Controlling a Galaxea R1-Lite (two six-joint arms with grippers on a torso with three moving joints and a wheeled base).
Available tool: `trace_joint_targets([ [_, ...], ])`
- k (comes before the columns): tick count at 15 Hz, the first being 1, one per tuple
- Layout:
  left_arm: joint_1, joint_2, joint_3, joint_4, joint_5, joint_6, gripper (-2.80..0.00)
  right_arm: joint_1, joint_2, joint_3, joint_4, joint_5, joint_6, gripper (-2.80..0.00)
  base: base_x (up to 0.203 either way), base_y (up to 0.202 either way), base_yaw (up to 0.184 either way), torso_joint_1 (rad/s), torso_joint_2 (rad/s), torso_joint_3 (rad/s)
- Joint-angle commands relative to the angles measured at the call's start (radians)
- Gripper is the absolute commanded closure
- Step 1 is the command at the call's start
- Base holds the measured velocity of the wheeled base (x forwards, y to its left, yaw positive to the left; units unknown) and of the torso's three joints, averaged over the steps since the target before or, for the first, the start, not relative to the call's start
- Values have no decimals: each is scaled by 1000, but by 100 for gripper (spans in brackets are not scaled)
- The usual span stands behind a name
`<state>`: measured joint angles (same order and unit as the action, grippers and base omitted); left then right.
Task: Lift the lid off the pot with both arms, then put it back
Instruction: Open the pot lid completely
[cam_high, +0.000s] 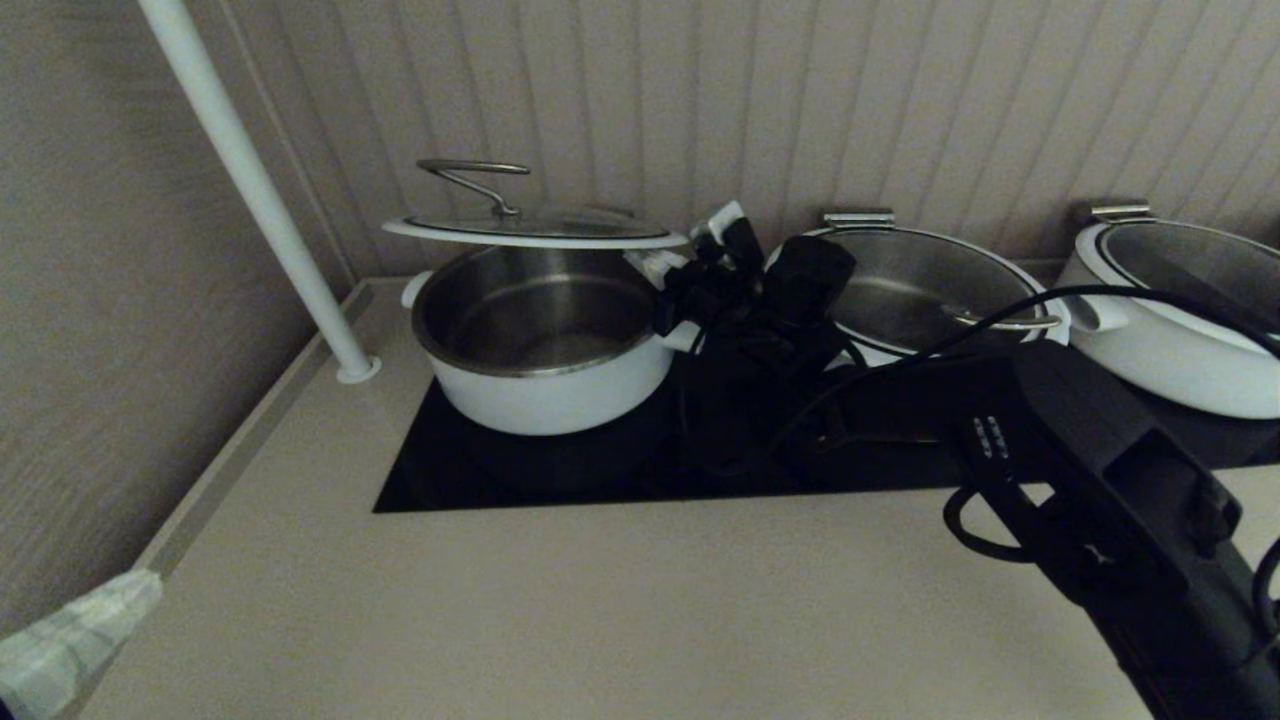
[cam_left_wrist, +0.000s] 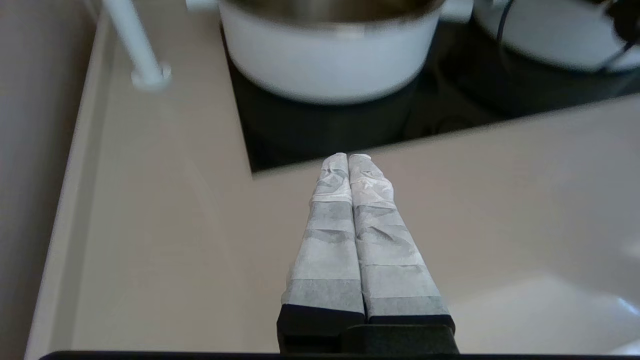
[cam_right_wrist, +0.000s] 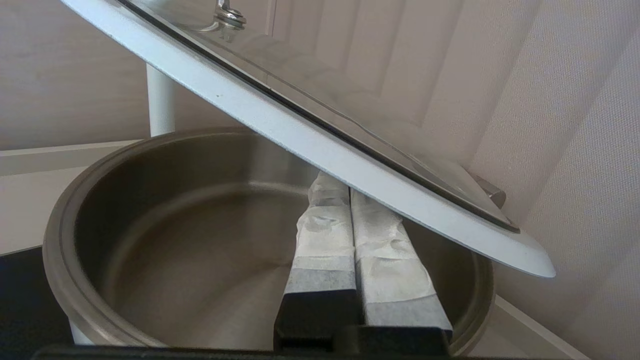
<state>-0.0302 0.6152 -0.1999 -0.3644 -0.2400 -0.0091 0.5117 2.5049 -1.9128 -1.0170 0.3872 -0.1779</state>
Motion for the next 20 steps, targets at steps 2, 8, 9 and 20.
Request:
trace_joint_targets([
  [2,-2,129,-21,-99,-4,0,0,-1,-6,1,-5,3,-2,0,0,0,0,0,0,0],
  [8,-73,352,-69,-248,-5,-30,0,-5,-9,1,-5,3,-2,0,0,0,0,0,0,0],
  [9,-82,390,-82,-271,-5,-38,0,-5,-9,0,-5,2,-2,0,0,0,0,0,0,0],
  [20,-151,841,-247,-597,3,-78,0,-4,-11,0,-6,4,-5,0,0,0,0,0,0,0],
])
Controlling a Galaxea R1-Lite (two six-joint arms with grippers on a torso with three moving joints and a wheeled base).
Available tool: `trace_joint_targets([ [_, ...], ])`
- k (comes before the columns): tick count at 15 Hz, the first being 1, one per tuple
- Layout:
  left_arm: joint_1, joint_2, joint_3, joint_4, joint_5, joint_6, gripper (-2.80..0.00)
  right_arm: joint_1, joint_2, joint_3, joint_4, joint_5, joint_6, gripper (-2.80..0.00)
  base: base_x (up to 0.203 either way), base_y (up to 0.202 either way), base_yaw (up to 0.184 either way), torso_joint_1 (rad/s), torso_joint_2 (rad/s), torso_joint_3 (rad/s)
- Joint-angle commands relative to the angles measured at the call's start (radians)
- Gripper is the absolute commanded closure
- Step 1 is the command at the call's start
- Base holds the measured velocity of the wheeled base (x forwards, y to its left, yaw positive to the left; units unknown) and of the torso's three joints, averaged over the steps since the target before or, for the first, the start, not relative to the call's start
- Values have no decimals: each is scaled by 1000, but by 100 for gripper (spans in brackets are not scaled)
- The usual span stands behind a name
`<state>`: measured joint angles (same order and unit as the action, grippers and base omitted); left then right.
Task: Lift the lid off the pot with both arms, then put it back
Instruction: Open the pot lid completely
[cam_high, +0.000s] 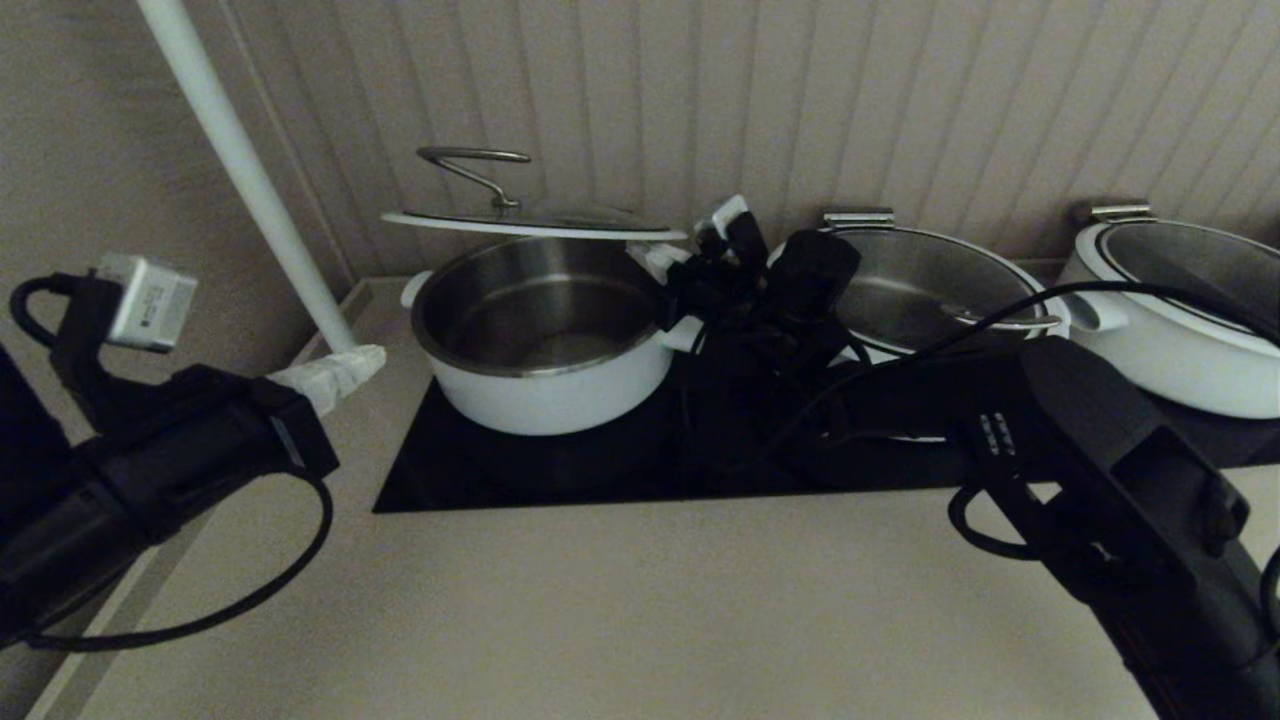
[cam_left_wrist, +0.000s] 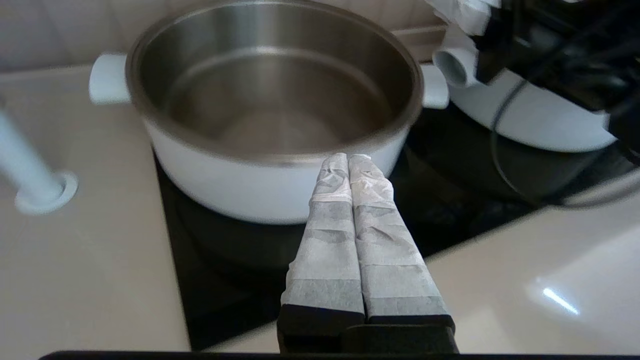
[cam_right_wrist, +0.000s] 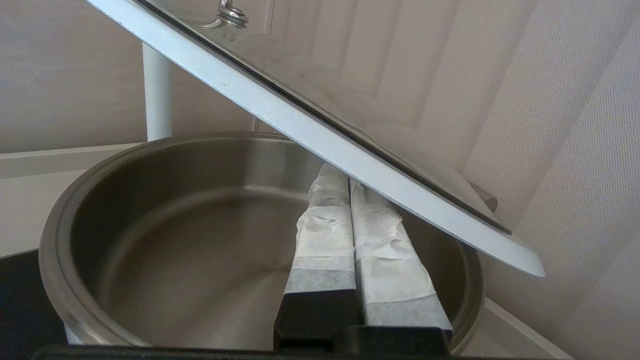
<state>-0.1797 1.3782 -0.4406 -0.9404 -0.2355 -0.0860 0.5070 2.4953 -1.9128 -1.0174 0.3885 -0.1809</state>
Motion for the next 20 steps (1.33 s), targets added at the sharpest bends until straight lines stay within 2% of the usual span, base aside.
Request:
trace_joint_targets([
  [1,-2,111,-15,-54,0,-1,0,1,-1,0,-6,3,-2,0,0,0,0,0,0,0],
  [4,-7,199,-96,-93,22,-2,0,1,-1,-6,-4,3,-2,0,0,0,0,0,0,0],
  [12,-21,330,-278,-96,122,-31,0,1,0,-26,8,3,-2,0,0,0,0,0,0,0],
  [18,-21,392,-374,-96,133,-32,0,1,-3,-26,7,3,-2,0,0,0,0,0,0,0],
  [20,-23,418,-418,-95,166,-32,0,1,-4,-26,7,3,-2,0,0,0,0,0,0,0],
])
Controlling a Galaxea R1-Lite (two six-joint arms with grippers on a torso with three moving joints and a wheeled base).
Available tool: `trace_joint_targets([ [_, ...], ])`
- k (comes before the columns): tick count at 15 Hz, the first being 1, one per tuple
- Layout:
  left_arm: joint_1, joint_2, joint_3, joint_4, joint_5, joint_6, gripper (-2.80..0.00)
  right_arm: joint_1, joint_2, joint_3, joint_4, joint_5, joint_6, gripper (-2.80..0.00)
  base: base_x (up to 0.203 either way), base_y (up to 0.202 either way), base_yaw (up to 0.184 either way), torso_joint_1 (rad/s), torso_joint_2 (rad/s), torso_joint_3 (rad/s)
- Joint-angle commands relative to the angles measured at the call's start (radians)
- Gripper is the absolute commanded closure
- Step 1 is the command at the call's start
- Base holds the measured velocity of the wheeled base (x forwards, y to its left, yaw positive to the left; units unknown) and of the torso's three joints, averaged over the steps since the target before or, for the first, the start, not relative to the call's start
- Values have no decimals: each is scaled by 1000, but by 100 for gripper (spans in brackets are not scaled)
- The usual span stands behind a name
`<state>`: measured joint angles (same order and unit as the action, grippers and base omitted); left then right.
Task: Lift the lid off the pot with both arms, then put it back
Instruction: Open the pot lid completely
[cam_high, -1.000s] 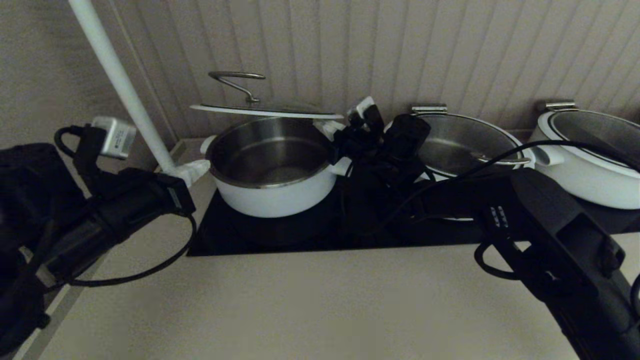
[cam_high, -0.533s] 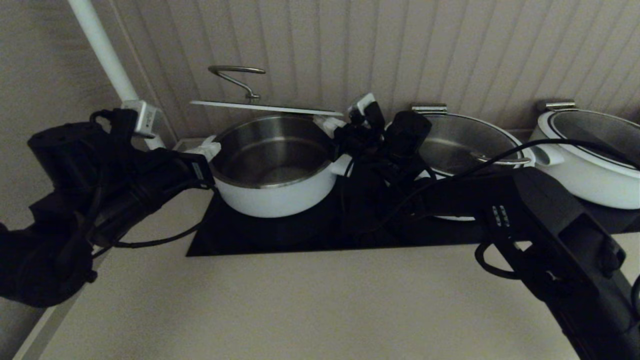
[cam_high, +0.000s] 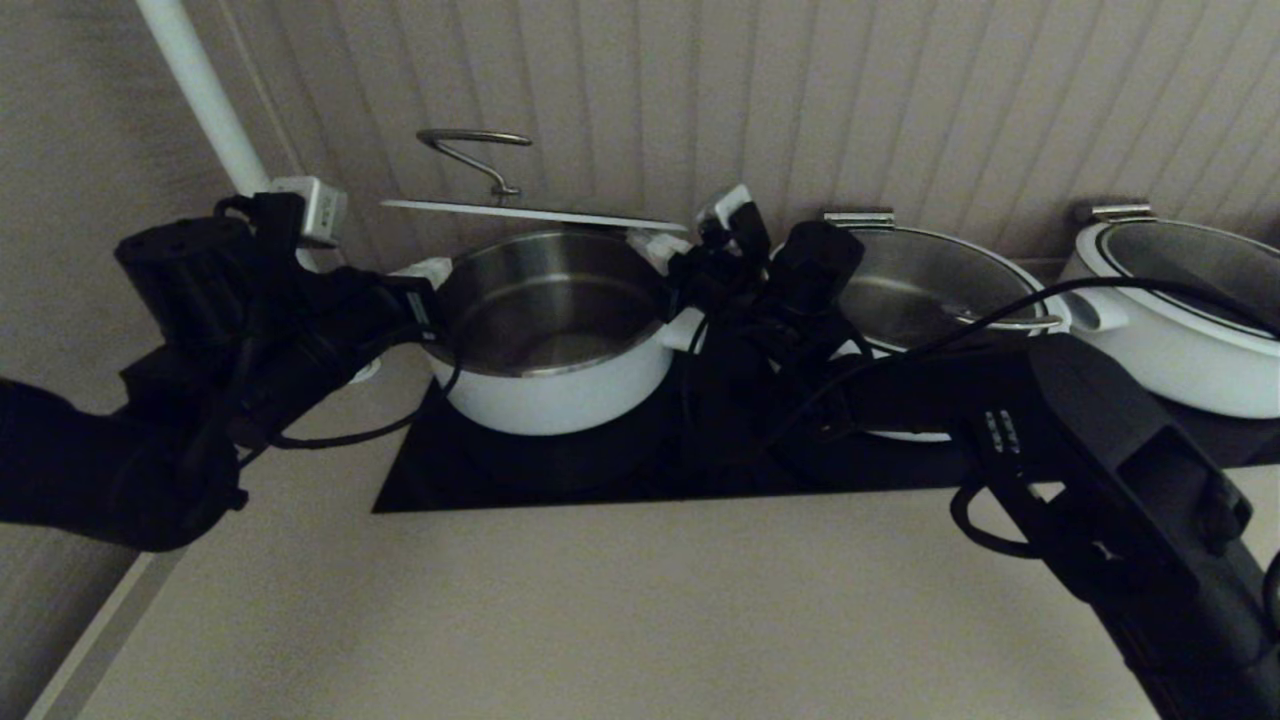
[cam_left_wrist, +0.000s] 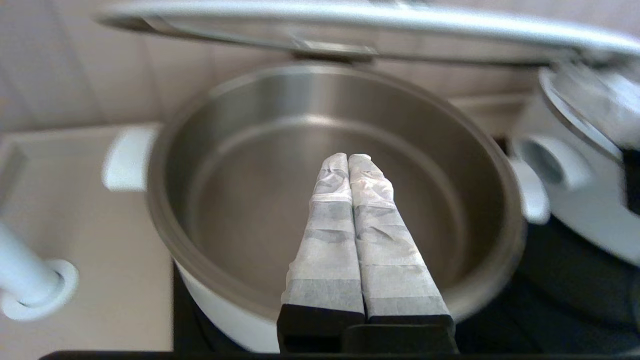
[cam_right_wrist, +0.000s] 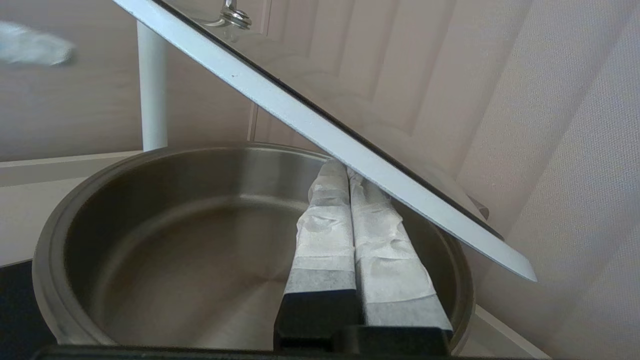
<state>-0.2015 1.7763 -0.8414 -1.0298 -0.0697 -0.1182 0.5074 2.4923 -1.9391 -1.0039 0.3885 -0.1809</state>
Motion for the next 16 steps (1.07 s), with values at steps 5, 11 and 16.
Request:
trace_joint_targets([
  [5,-1,54,-62,-7,11,0,0,2,-10,2,-7,4,-14,0,0,0,0,0,0,0],
  [11,-1,91,-141,-6,33,-1,0,17,-21,9,-9,6,-15,0,0,0,0,0,0,0],
  [16,-1,95,-160,-6,33,-1,0,36,-41,49,-10,6,-17,0,0,0,0,0,0,0],
])
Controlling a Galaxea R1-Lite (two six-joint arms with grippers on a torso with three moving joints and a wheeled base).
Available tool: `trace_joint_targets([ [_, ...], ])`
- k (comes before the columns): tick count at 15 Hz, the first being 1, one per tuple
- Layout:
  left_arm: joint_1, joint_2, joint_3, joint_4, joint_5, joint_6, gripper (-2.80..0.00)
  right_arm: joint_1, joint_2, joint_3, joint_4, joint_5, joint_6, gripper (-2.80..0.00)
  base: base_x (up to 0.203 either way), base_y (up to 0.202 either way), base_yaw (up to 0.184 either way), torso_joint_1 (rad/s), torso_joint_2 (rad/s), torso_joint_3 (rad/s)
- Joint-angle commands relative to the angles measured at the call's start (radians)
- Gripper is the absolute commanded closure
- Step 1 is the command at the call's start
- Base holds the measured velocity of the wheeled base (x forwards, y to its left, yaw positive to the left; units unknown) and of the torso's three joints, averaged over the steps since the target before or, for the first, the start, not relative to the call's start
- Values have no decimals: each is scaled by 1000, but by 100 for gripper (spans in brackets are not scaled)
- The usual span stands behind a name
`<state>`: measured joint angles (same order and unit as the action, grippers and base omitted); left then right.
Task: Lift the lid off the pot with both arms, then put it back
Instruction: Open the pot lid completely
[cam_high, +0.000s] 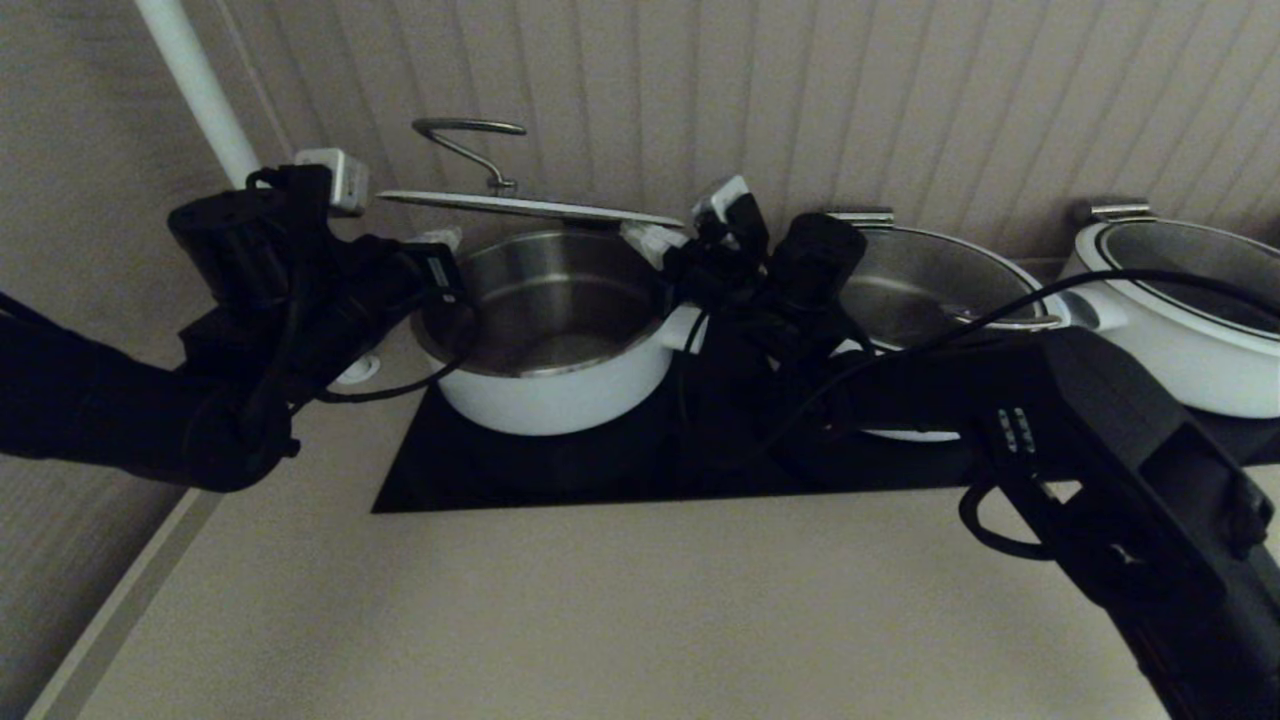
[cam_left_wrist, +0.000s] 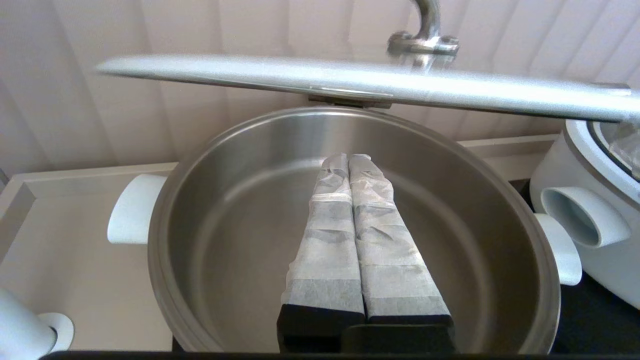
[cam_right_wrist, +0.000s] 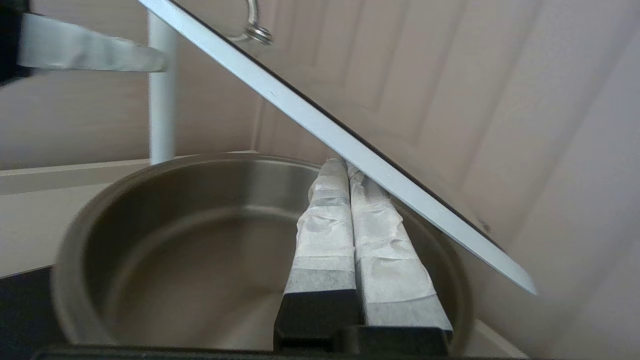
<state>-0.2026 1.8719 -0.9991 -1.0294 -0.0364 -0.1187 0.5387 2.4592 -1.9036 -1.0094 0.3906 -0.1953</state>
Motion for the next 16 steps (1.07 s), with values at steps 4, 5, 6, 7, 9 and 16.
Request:
trace_joint_targets([
  [4,0,0,-3,-6,0,-1,0,16,-41,108,-12,5,-24,0,0,0,0,0,0,0],
  [5,0,0,-3,-6,0,-1,0,16,-48,133,-12,6,-30,0,0,0,0,0,0,0],
  [6,0,0,-3,-6,0,-1,0,17,-53,154,-14,7,-37,0,0,0,0,0,0,0],
  [7,0,2,-3,-6,0,-1,0,17,-64,181,-20,7,-40,0,0,0,0,0,0,0],
  [9,0,5,-5,-6,0,-1,0,17,-93,260,-31,7,-42,0,0,0,0,0,0,0],
  [16,0,12,-30,-6,1,-1,0,15,-191,420,-87,8,-50,0,0,0,0,0,0,0],
])
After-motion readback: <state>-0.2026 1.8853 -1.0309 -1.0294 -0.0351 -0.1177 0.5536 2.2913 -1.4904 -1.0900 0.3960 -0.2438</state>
